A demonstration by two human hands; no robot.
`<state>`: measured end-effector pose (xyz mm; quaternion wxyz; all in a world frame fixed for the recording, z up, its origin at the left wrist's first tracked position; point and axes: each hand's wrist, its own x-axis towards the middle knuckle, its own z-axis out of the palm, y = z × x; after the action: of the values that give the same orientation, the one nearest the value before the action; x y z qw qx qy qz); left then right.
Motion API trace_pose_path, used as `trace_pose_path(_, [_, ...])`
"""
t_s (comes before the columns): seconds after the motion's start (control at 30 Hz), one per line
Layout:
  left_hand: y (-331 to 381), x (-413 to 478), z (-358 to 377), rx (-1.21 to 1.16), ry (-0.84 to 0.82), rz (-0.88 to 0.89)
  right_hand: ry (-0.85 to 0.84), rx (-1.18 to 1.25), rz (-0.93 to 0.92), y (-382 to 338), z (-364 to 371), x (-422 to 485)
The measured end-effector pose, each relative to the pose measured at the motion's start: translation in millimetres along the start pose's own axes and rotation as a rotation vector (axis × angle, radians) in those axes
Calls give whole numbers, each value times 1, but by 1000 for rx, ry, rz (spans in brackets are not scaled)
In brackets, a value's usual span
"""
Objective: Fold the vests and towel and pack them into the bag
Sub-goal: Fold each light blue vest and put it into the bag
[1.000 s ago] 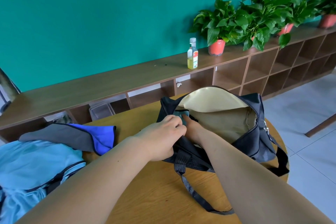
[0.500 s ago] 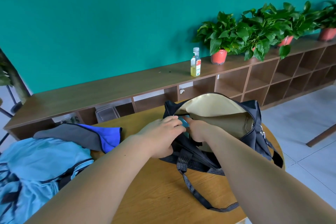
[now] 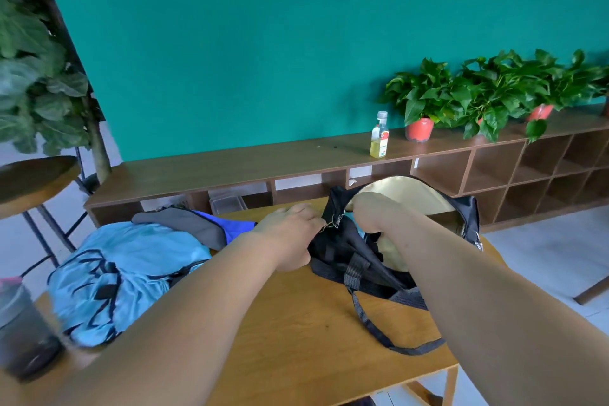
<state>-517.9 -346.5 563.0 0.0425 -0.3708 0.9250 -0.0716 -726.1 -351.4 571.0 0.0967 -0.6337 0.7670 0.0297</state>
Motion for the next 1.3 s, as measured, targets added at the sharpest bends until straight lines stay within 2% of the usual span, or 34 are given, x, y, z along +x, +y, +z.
trace_pose_path(0.13, [-6, -35, -2, 11, -8, -65, 43, -2, -73, -36, 2, -17])
trace_pose_path(0.3, [-21, -75, 16, 6, -29, -162, -16, -33, -209, -92, 23, -28])
trace_pose_path(0.6, [-66, -147, 81, -51, -103, -389, -113, 22, -407, -185, 89, -36])
trace_pose_path(0.97, [-99, -201, 171, -71, -142, -659, -196, 150, -536, -247, 172, -28])
trace_pose_path(1.1, [-101, -212, 206, -133, -57, -695, -156, 160, -575, -263, 186, -25])
trace_pose_path(1.3, [-94, -223, 246, -174, 46, -696, 5, 49, -687, -296, 191, -12])
